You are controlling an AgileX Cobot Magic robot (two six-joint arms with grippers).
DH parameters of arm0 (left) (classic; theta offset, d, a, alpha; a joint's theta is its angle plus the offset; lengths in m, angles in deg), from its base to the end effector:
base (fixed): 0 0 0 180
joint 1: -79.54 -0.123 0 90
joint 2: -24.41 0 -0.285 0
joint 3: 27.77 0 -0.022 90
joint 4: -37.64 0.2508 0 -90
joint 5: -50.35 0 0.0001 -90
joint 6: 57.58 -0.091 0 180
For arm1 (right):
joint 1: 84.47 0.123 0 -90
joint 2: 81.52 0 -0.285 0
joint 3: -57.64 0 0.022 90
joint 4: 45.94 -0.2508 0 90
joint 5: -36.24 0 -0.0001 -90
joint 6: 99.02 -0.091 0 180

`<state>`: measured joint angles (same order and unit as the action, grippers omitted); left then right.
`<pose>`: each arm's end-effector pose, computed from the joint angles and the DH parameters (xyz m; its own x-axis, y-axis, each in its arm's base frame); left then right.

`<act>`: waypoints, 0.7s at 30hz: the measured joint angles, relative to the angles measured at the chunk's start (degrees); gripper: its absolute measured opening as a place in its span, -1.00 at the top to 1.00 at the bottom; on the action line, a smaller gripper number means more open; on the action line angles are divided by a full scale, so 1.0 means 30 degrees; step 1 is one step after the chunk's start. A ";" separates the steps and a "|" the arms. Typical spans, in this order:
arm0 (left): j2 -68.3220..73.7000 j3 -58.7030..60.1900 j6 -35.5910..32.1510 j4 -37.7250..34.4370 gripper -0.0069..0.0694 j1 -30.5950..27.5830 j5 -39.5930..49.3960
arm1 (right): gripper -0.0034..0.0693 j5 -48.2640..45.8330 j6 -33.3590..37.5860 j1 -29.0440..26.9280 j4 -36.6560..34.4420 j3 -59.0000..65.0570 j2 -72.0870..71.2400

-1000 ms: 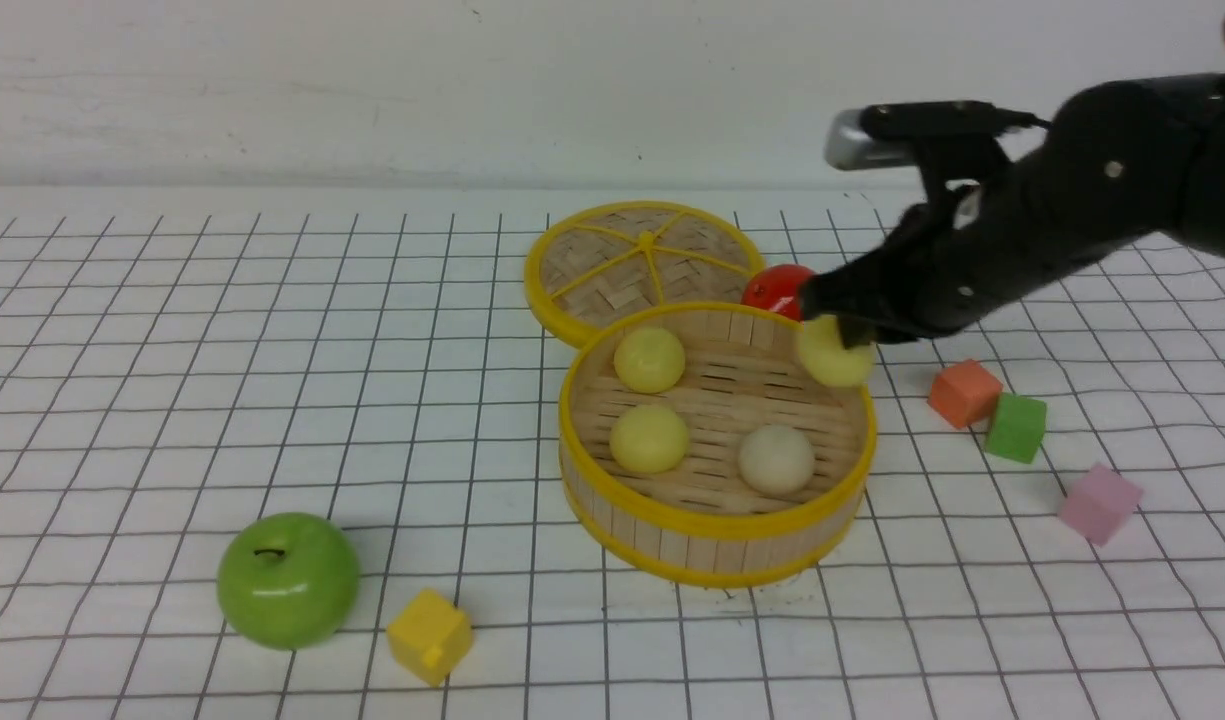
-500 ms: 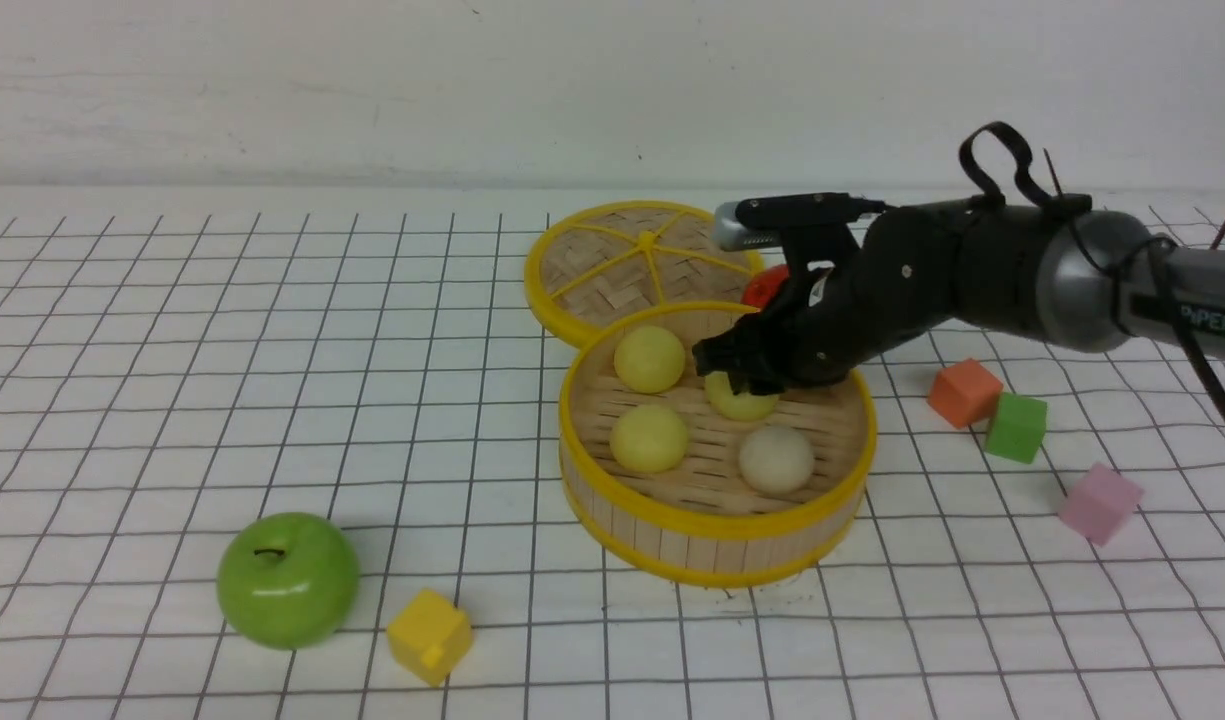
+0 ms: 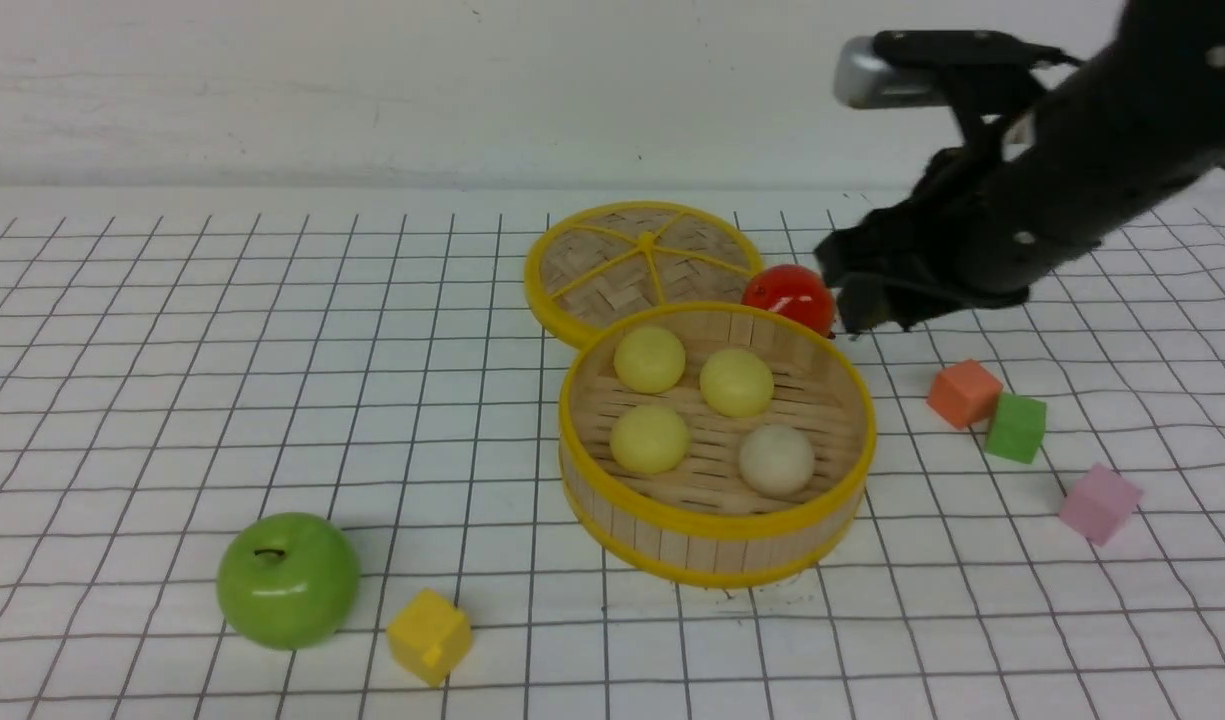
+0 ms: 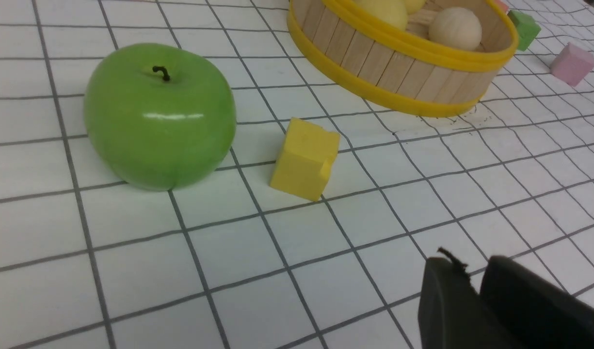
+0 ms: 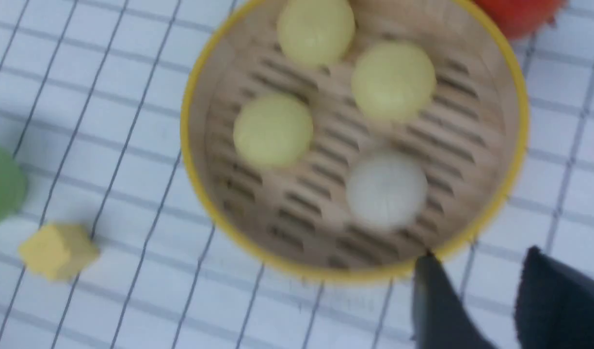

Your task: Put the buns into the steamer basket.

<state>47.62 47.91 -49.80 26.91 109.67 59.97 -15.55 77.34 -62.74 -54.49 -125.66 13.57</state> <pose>0.0639 -0.0404 0.1896 -0.4245 -0.1177 -0.8978 0.4147 0.8562 -0.3083 0.3032 0.1323 0.3485 -0.8027 -0.1536 -0.5762 -0.3115 0.9320 0.1856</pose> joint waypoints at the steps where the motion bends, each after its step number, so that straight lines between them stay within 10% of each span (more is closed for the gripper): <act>1: 0.0000 0.0000 0.0000 0.0000 0.54 0.0000 0.0000 | 0.39 -0.0034 -0.0098 0.0000 0.0024 0.0143 -0.0344; 6: 0.0000 0.0000 0.0000 0.0000 0.53 0.0000 0.0000 | 0.94 -0.1082 -0.0653 0.0000 -0.0033 0.3575 -0.4309; 21: 0.0000 0.0000 0.0000 0.0000 0.53 0.0000 0.0000 | 0.95 -0.6594 -0.0653 0.0000 -0.0919 0.4912 -0.9354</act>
<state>47.62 47.91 -49.80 26.91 109.67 59.97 -35.33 75.38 -62.74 -57.25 -110.92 -14.49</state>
